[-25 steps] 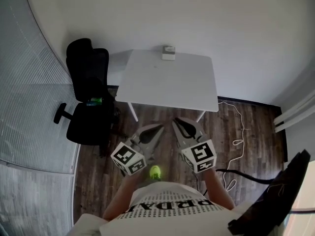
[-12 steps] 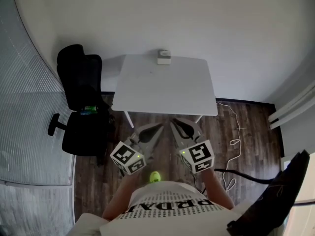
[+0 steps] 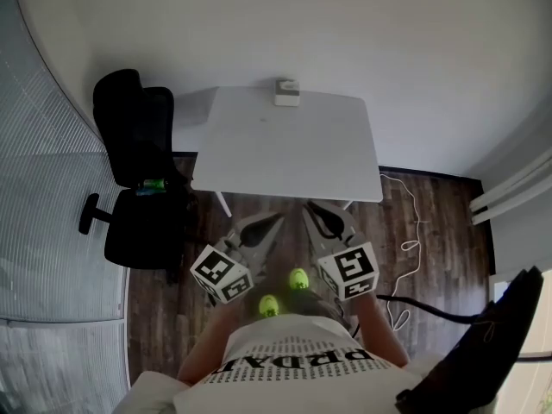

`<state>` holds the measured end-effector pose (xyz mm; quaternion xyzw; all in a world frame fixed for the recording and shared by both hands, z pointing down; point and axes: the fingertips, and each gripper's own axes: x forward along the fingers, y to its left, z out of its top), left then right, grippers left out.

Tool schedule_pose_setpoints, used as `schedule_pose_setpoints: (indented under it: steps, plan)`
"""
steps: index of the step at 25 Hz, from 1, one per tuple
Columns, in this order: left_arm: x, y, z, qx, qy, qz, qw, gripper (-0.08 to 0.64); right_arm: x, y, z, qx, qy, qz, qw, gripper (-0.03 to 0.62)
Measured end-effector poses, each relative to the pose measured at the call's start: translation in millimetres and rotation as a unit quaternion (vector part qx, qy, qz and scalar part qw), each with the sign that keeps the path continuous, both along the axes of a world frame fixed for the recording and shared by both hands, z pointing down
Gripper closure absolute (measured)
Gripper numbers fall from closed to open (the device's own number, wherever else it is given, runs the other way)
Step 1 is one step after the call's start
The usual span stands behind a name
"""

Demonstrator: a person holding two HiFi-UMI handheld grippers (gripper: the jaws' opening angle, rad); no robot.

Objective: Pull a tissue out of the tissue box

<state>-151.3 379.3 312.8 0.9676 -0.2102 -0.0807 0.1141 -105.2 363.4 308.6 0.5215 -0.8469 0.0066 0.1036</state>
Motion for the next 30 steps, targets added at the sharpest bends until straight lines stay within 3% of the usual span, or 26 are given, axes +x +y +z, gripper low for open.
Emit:
schedule_pose_setpoints:
  steps: [19, 30]
  plan:
    - [64.9, -76.0, 0.3, -0.015, -0.020, -0.028, 0.9993, 0.569, 66.3, -86.7, 1.5, -0.007, -0.027, -0.031, 0.999, 0.557]
    - [104.6, -118.5, -0.7, -0.014, -0.031, -0.065, 0.9973, 0.569, 110.5, -127.1, 0.9, -0.005, -0.037, -0.059, 0.998, 0.557]
